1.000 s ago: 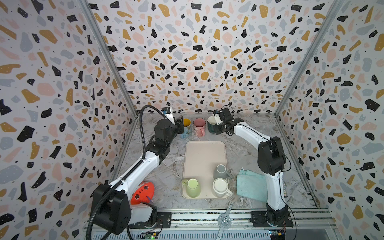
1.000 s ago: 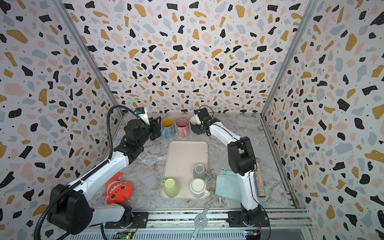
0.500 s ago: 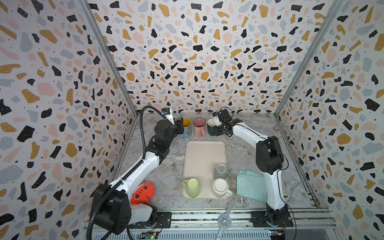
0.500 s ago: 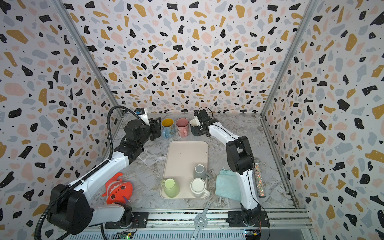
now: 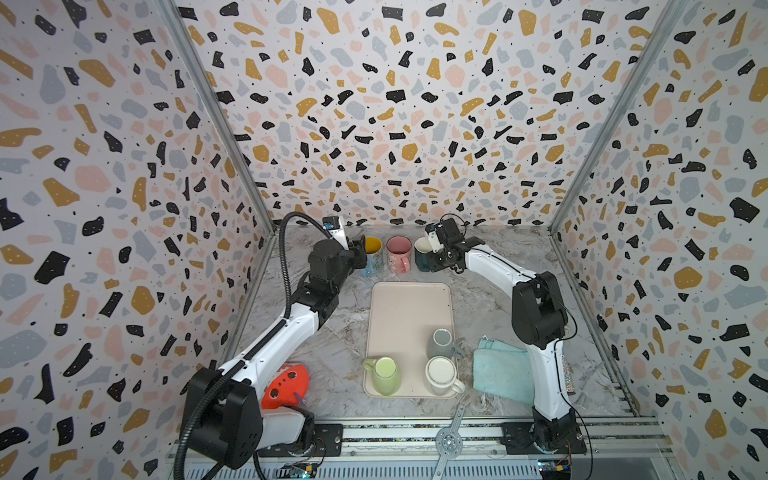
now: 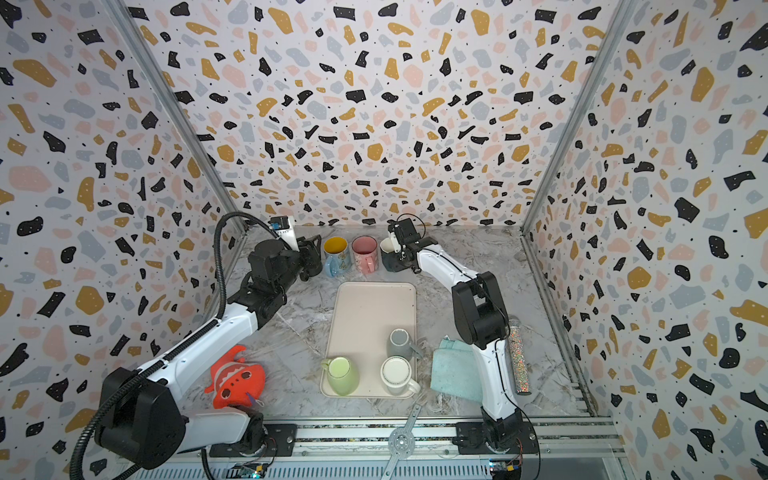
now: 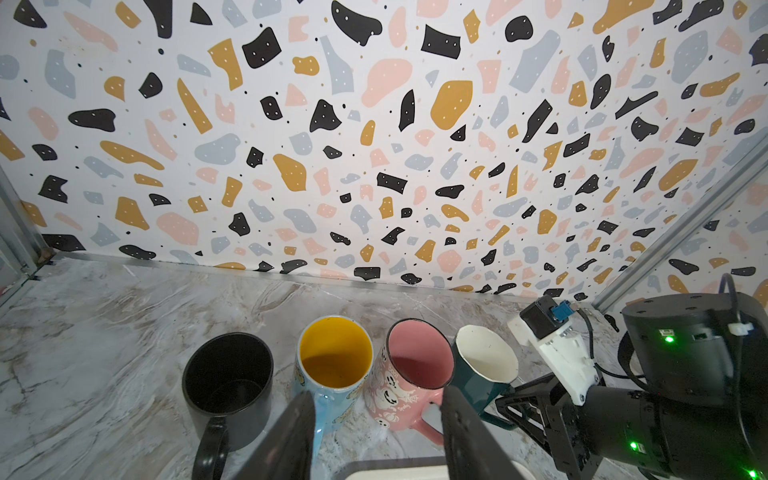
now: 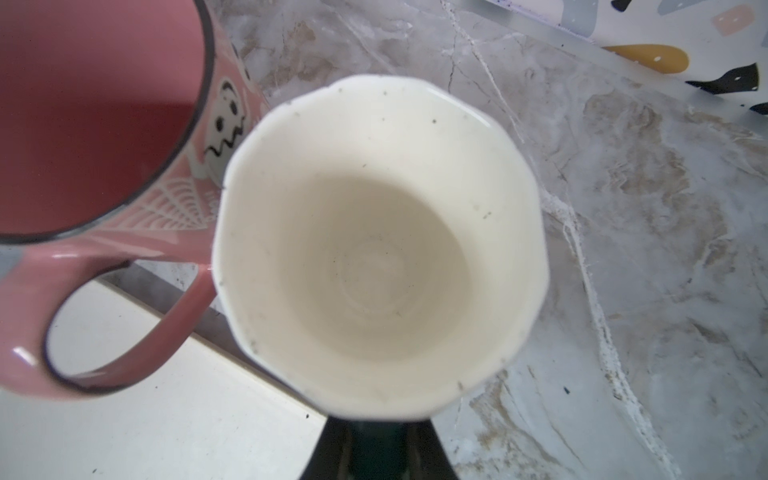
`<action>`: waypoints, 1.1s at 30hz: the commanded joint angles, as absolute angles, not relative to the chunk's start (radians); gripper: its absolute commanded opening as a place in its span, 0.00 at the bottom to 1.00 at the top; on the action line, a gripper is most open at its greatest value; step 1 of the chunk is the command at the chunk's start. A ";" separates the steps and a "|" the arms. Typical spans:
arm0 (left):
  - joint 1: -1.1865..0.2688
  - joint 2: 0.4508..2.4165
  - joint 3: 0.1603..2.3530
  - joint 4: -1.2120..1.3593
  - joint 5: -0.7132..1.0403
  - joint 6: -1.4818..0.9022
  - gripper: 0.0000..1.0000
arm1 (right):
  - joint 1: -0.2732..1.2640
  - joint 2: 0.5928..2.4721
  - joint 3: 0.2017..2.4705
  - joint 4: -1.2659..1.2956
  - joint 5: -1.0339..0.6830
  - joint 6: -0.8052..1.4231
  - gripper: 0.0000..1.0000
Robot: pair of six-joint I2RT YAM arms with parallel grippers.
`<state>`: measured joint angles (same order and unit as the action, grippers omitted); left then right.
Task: Turn the mug right side up
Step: 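Carry the dark green mug with the right gripper and lower it beside the pink mug, then open the right gripper to release the dark green mug's handle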
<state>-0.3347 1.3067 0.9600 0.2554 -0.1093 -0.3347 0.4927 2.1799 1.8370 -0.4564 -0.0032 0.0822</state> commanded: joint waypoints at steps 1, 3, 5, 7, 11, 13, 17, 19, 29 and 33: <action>-0.327 1.298 0.949 0.301 -0.100 -0.342 0.50 | 0.489 2.149 1.853 -0.407 -0.005 0.097 0.00; -0.327 1.299 0.948 0.301 -0.098 -0.344 0.50 | 0.490 2.149 1.851 -0.408 -0.005 0.098 0.01; -0.328 1.299 0.948 0.301 -0.098 -0.344 0.50 | 0.489 2.149 1.848 -0.409 -0.006 0.100 0.03; -0.327 1.299 0.946 0.302 -0.098 -0.347 0.50 | 0.491 2.148 1.843 -0.409 -0.007 0.100 0.04; -0.326 1.299 0.946 0.301 -0.098 -0.348 0.50 | 0.491 2.149 1.835 -0.410 -0.009 0.104 0.07; -0.326 1.299 0.946 0.301 -0.097 -0.348 0.50 | 0.491 2.147 1.830 -0.410 -0.009 0.104 0.09; -0.326 1.300 0.948 0.301 -0.095 -0.348 0.50 | 0.491 2.149 1.821 -0.408 -0.011 0.107 0.14; -0.326 1.300 0.947 0.301 -0.094 -0.348 0.50 | 0.491 2.151 1.819 -0.408 -0.012 0.108 0.17; -0.324 1.301 0.948 0.302 -0.091 -0.349 0.50 | 0.490 2.145 1.814 -0.416 -0.006 0.108 0.27; -0.325 1.301 0.948 0.304 -0.089 -0.351 0.50 | 0.491 2.142 1.812 -0.417 -0.004 0.109 0.30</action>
